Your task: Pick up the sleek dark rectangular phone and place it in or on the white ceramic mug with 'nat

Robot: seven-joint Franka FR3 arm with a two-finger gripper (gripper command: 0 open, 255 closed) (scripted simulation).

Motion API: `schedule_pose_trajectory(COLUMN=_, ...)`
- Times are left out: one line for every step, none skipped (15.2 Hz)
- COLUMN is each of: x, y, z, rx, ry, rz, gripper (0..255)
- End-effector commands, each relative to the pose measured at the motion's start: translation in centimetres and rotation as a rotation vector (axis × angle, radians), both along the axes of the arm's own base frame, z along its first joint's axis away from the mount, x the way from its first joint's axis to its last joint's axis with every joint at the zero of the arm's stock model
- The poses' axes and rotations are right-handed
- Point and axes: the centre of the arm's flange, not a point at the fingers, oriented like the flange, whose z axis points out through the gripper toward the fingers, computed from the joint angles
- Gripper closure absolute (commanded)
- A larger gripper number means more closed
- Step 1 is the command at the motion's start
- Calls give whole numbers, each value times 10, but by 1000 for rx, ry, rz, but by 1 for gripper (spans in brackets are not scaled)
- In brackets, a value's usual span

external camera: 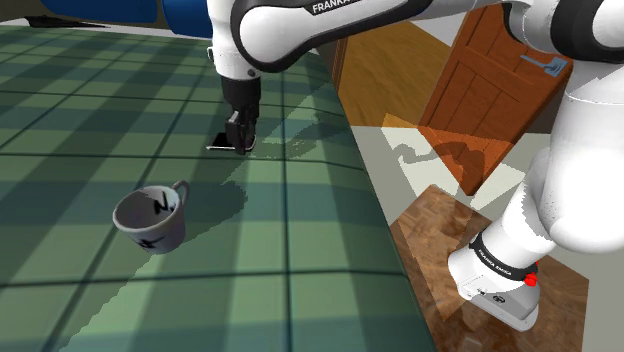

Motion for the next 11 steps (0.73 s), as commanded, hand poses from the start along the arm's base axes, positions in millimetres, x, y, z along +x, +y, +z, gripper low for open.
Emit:
schedule_pose_trajectory(x=0, y=0, z=10, rx=0, ry=0, rz=0, gripper=255)
schedule_pose_trajectory(x=0, y=0, z=15, rx=0, ry=0, rz=0, gripper=255)
schedule_pose_trajectory(x=0, y=0, z=21, rx=0, ry=0, rz=0, gripper=255)
schedule_pose_trajectory(x=0, y=0, z=26, rx=0, ry=0, rz=0, gripper=255)
schedule_pose_trajectory(x=0, y=0, z=31, rx=0, ry=0, rz=0, gripper=255)
schedule_pose_trajectory(x=0, y=0, z=37, rx=0, ry=0, rz=0, gripper=255)
schedule_pose_trajectory(x=0, y=0, z=42, rx=0, ry=0, rz=0, gripper=255)
schedule_pose_trajectory(x=0, y=0, z=47, rx=0, ry=0, rz=0, gripper=255)
schedule_pose_trajectory(x=0, y=0, z=52, rx=0, ry=0, rz=0, gripper=255)
schedule_pose_trajectory(x=0, y=0, z=58, rx=0, ry=0, rz=0, gripper=255)
schedule_pose_trajectory(x=0, y=0, z=63, rx=0, ry=0, rz=0, gripper=255)
